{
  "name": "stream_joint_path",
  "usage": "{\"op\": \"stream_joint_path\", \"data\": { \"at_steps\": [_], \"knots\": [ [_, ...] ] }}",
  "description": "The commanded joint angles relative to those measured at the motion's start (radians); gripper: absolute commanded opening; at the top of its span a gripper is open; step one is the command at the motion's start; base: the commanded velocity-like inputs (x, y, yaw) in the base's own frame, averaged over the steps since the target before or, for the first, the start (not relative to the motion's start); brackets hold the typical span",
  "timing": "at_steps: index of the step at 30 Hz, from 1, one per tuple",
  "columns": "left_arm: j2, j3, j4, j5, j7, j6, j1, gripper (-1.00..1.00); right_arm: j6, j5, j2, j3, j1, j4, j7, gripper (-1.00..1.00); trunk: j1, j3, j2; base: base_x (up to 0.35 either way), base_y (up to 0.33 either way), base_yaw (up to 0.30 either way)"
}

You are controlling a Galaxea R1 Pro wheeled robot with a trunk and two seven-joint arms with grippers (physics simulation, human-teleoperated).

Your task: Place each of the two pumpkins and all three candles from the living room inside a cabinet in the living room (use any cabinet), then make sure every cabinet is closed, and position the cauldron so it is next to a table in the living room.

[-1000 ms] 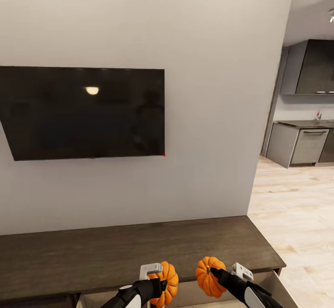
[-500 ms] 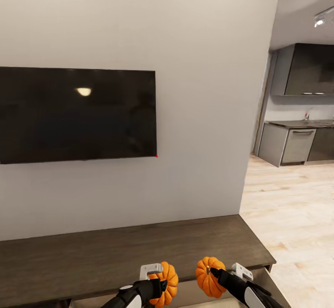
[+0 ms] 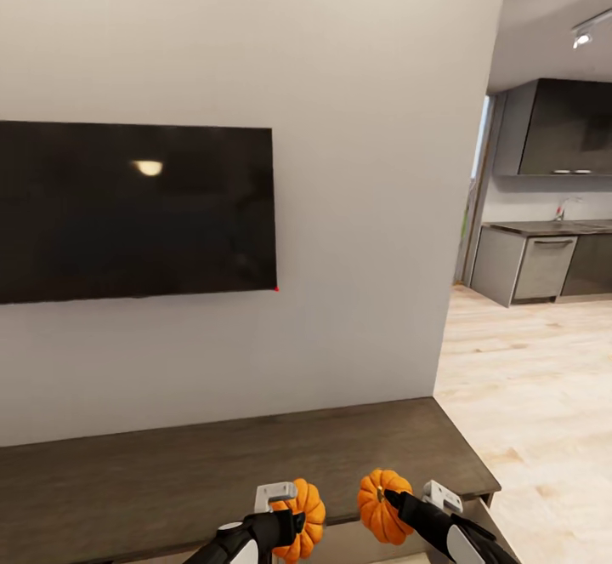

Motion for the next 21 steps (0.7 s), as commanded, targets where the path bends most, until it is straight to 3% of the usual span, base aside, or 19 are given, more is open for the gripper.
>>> {"op": "stream_joint_path", "data": {
  "at_steps": [1, 21],
  "knots": [
    [0.001, -0.007, -0.002, 0.009, 0.009, 0.002, -0.001, -1.00, 0.003, -0.009, -0.001, 0.005, 0.000, -0.002, -0.001, -1.00, 0.000, -0.001, -0.001, 0.196, -0.018, 0.000],
    [0.001, -0.010, -0.002, 0.009, 0.009, 0.002, -0.001, -1.00, -0.002, -0.009, 0.000, 0.008, 0.000, -0.002, -0.001, -1.00, 0.000, -0.001, -0.001, 0.025, -0.087, 0.000]
  ]
}}
